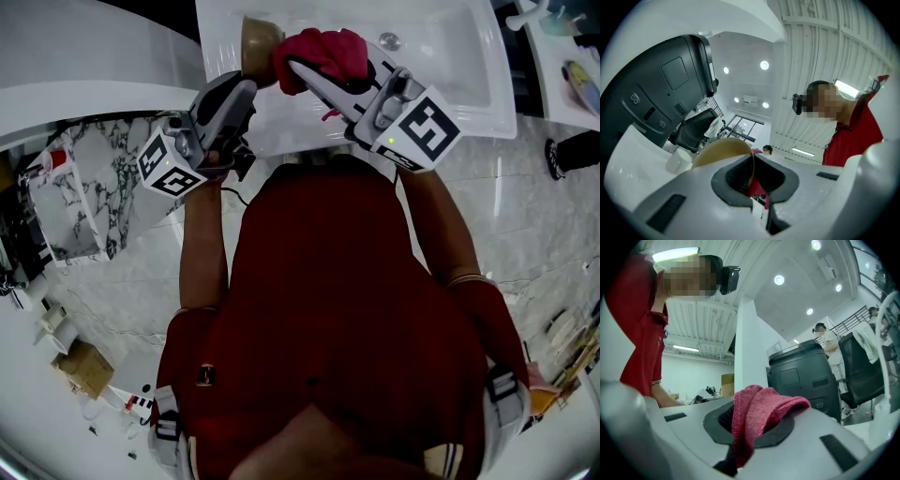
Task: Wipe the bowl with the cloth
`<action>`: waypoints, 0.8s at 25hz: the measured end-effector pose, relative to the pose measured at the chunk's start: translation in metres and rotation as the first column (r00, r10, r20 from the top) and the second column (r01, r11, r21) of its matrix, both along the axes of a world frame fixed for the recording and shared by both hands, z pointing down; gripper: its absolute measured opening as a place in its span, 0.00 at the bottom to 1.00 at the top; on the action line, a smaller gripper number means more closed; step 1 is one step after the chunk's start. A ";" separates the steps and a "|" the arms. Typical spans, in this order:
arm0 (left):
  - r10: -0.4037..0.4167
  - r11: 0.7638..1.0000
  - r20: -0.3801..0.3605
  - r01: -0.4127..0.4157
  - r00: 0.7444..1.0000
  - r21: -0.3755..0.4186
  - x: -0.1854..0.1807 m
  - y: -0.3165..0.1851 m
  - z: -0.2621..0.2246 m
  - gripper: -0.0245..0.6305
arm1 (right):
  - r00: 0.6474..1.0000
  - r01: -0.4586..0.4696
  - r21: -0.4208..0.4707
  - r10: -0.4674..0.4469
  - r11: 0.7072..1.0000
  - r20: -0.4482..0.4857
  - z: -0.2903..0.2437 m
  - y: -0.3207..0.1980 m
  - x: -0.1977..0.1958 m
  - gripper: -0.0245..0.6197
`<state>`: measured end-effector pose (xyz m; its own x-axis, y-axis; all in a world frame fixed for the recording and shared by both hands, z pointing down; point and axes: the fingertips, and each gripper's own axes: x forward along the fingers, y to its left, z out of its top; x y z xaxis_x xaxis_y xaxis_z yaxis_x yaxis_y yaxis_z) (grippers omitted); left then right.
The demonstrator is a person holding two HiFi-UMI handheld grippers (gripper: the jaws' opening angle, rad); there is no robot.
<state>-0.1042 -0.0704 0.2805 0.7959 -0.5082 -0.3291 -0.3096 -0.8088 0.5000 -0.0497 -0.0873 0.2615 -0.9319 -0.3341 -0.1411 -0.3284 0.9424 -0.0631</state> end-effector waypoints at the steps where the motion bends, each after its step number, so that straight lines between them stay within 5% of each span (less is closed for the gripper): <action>1: 0.006 1.000 -0.009 -0.006 1.000 0.001 0.000 0.001 -0.001 0.07 | 1.000 -0.006 -0.004 0.006 1.000 0.011 -0.001 -0.002 0.001 0.08; 12: 0.044 0.999 -0.057 -0.043 0.997 0.017 0.000 0.007 -0.009 0.07 | 0.991 -0.089 -0.078 0.096 0.993 0.093 -0.003 -0.025 0.017 0.08; 20: 0.061 0.998 -0.093 -0.057 0.994 0.037 0.000 0.010 -0.017 0.07 | 0.988 -0.137 -0.120 0.145 0.983 0.058 0.015 -0.034 0.021 0.08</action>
<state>-0.1045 -0.0600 0.2637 0.7891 -0.4483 -0.4200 -0.2140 -0.8415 0.4961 -0.0289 -0.1210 0.2764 -0.8641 -0.4790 -0.1542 -0.4488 0.8722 -0.1946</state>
